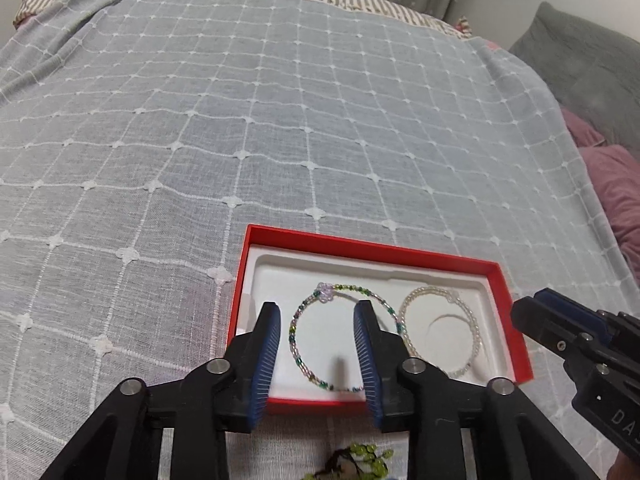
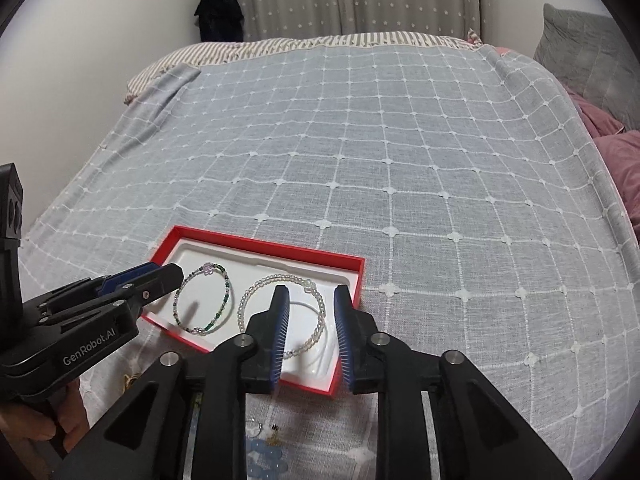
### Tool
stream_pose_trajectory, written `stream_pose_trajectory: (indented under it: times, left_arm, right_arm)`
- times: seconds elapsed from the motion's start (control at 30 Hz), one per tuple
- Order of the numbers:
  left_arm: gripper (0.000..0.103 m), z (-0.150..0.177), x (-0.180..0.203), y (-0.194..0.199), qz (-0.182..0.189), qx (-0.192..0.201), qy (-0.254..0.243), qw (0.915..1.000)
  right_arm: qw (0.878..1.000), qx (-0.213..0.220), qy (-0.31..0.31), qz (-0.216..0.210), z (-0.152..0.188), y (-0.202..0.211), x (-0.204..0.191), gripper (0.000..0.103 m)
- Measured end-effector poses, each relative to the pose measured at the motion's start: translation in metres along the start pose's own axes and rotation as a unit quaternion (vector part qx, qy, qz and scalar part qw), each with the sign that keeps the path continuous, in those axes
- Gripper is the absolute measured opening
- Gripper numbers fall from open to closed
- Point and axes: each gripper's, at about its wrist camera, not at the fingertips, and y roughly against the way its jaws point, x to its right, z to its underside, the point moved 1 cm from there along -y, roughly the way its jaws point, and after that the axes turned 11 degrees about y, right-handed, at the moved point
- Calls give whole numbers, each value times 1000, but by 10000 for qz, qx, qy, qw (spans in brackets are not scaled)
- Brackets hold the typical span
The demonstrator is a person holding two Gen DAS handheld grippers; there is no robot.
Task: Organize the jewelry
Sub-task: 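Lower both bracelets into the red box and open both tools, then close the left tool on the gold ring while the right tool grasps the black flower clip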
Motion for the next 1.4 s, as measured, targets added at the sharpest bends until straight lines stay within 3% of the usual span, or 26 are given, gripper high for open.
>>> stream_pose_trajectory:
  times: [0.1,0.27,0.43,0.57,0.9,1.4]
  left_arm:
    - [47,4,2,11,-48,14,-121,9999]
    - [63,13,-1,29,-140,4,-301,9994]
    - [83,25,-7,41,-292,22,-402,9988]
    - [91,36,-14,44,-382,-87,-412,9984]
    - [96,61,-38,48,-494,-409,-254,9976]
    - [96,94,-67,55,-691,-475,-837,9930]
  right_arm:
    - [10000,16,-12,-28,3,12,-1,27]
    - [10000,-3,27,-52,14,31,-8,47]
    - [9999,-147,79,-17,27,40,-11,54]
    - [9995,-281,151,50,40,44,-15,61]
    - [9968,-682,411,31,74,40,-24,66]
    - [9916,-923,889,-163,115,39,-42,66]
